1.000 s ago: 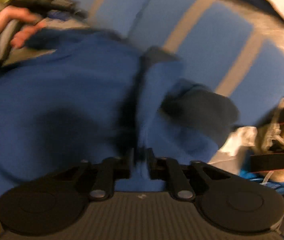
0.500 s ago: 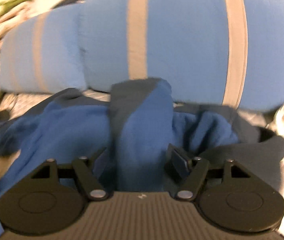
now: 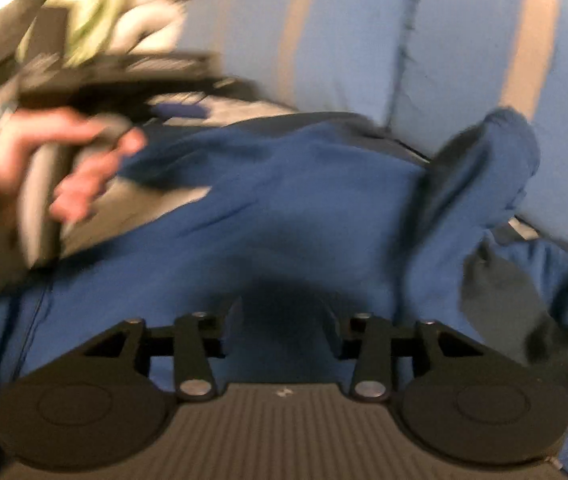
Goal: Fold clothes
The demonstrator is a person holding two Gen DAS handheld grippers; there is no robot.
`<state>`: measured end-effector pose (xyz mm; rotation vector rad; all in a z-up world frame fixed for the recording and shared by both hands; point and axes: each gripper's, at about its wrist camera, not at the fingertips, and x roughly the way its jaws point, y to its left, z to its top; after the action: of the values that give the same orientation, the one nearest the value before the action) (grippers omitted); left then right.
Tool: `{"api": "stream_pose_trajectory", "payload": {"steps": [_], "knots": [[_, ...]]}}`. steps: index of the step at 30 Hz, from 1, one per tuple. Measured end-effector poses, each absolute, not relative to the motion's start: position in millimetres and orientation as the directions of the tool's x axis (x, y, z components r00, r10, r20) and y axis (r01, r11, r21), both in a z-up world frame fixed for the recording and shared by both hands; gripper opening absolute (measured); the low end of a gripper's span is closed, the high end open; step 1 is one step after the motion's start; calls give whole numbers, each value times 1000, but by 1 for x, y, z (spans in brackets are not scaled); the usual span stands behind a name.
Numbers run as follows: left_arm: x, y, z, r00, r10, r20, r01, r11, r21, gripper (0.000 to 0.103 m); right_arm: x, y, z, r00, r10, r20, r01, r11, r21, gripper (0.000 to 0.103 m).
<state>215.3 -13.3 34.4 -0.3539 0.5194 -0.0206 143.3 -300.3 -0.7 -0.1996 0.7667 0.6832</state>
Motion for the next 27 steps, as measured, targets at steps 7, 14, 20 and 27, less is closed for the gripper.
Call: {"api": "stream_pose_trajectory", "payload": {"steps": [7,14,20,27], "knots": [[216,-10,34,867,-107,-487,-77,936,-344,75,167,-329,15,752,312,-580,-357,933,40,78],[216,-8,34,871,-107,-480,-75,936,-344,75,237,-387,-22,763,281,-582,-68,931,359,75],[218,1,35,874,-80,-480,-116,924,-365,75,245,-353,-19,764,357,-537,-211,925,315,12],[215,29,41,882,26,-471,-232,893,-385,75,203,-261,-8,677,417,-606,-538,843,-21,63]]}}
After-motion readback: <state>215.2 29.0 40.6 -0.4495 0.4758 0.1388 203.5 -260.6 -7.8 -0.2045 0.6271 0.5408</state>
